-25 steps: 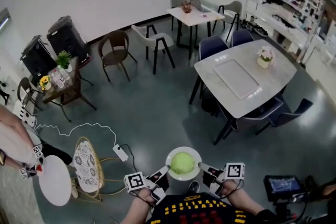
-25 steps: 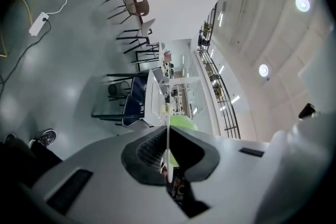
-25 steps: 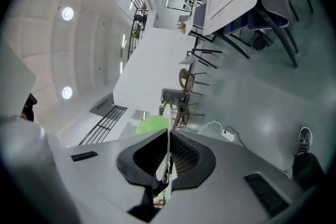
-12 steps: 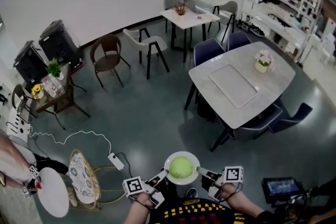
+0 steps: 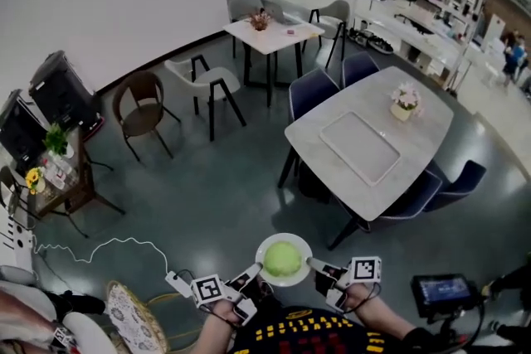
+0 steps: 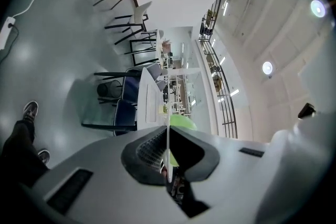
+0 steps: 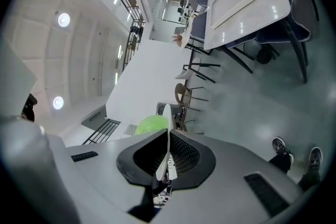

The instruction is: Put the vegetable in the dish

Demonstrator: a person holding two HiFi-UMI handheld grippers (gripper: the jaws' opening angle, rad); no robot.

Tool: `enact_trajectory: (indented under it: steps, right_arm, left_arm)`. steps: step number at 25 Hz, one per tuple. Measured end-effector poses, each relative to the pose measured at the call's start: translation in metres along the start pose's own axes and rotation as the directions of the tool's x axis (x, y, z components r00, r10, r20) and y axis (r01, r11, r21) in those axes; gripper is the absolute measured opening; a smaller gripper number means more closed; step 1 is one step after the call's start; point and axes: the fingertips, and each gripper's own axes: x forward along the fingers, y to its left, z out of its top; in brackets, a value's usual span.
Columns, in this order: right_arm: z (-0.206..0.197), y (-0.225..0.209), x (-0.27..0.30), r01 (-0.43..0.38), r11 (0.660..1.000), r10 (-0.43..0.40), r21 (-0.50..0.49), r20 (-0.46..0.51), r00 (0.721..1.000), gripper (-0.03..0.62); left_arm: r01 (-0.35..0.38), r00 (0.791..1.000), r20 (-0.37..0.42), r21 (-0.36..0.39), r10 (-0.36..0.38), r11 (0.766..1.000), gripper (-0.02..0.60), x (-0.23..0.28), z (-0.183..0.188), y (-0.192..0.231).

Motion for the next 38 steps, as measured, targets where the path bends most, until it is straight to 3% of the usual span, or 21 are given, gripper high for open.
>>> enact_trajectory:
  steps: [3,6,10,17,21,26,30,33,38]
  right_arm:
    - [0.026,0.023,0.033,-0.074,0.990,0.077,-0.116,0.022,0.997,0.015]
    - [0.035,0.030,0.057,-0.068,0.996,0.072,-0.057,0.066,0.995,0.015]
    - [0.041,0.019,0.071,0.034,0.999,-0.036,0.024,0.105,0.994,0.015]
    - [0.062,0.023,0.090,0.031,1.000,-0.031,0.004,0.129,0.991,0.015]
    - [0.079,0.018,0.104,0.024,0.997,-0.034,0.076,0.126,0.991,0.015]
    - [0.118,0.010,0.131,0.002,0.998,-0.006,0.057,0.074,0.997,0.015]
    - [0.165,0.012,0.156,-0.043,0.998,0.044,-0.046,0.024,0.999,0.015]
    - [0.199,0.010,0.160,-0.055,0.998,0.055,0.016,0.020,0.998,0.015]
    - [0.257,-0.002,0.154,-0.068,0.998,0.068,0.017,0.033,0.997,0.015]
  left_arm:
    - [0.007,0.999,-0.032,0.021,-0.006,1.000,0.015,0.008,0.040,-0.007]
    - [0.019,0.998,-0.067,0.033,-0.017,0.999,0.015,0.016,0.072,-0.010]
    - [0.031,0.993,-0.114,0.013,-0.030,0.999,0.015,0.025,0.099,-0.007]
    - [0.026,0.986,-0.164,-0.015,-0.028,1.000,0.015,0.046,0.123,0.004]
    - [0.016,0.988,-0.152,-0.007,-0.016,1.000,0.015,0.060,0.141,0.004]
    - [0.017,0.995,-0.096,-0.005,-0.017,1.000,0.015,0.084,0.172,-0.001]
    - [0.001,0.999,-0.041,0.003,-0.001,1.000,0.015,0.112,0.205,-0.002]
    - [-0.003,0.999,-0.032,0.012,0.003,1.000,0.015,0.146,0.219,-0.007]
    - [-0.004,0.999,-0.044,0.009,0.004,1.000,0.015,0.207,0.229,-0.016]
